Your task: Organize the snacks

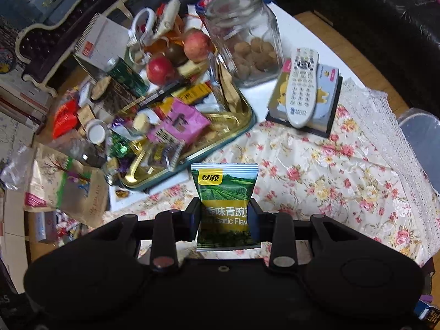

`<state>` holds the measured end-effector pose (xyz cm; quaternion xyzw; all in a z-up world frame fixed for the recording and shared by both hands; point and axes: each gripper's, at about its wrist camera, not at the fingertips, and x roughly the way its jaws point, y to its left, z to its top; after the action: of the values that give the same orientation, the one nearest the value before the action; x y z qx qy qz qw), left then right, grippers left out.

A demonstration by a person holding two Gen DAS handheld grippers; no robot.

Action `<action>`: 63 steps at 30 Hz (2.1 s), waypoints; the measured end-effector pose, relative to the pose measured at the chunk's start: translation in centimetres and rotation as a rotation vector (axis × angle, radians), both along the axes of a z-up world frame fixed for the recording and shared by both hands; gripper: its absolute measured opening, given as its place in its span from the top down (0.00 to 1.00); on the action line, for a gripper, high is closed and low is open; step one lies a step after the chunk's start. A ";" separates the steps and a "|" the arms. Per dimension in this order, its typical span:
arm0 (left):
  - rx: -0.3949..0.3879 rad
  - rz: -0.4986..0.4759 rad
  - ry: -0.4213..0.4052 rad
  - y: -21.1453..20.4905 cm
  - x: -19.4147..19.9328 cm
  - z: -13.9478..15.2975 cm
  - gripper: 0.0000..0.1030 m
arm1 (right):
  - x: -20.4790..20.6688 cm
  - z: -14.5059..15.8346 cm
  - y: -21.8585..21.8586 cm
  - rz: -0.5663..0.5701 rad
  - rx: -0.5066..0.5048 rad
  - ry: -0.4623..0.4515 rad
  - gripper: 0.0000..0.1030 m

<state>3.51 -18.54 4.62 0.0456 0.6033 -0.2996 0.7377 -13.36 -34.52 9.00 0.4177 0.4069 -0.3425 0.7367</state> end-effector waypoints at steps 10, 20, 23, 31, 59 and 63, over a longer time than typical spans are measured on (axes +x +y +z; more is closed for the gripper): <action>-0.033 -0.044 -0.065 -1.4 -1.0 3.2 0.94 | -0.8 3.9 -0.1 -0.024 -0.053 -0.101 0.64; 0.122 -0.064 -0.034 0.4 -0.7 -3.1 0.94 | -0.3 -0.2 -0.1 0.013 -0.010 0.016 0.64; 0.142 -0.043 -0.001 1.1 -0.2 -4.8 0.94 | -0.1 -1.3 0.0 0.021 0.007 0.043 0.64; 0.199 -0.090 0.008 2.7 -2.0 -7.3 0.84 | 0.7 -2.1 0.8 0.097 0.019 0.045 0.64; 0.230 0.353 0.122 9.6 -5.0 -13.2 0.83 | 2.6 -2.7 3.1 0.190 0.003 0.061 0.64; 0.264 0.378 0.074 10.3 -5.2 -12.4 0.74 | 2.8 -2.8 3.2 0.195 0.011 0.057 0.64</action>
<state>-1.70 -8.23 -7.76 0.0171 0.6617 -0.0759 0.7457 -10.60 -31.33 6.22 0.3701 0.4683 -0.2788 0.7523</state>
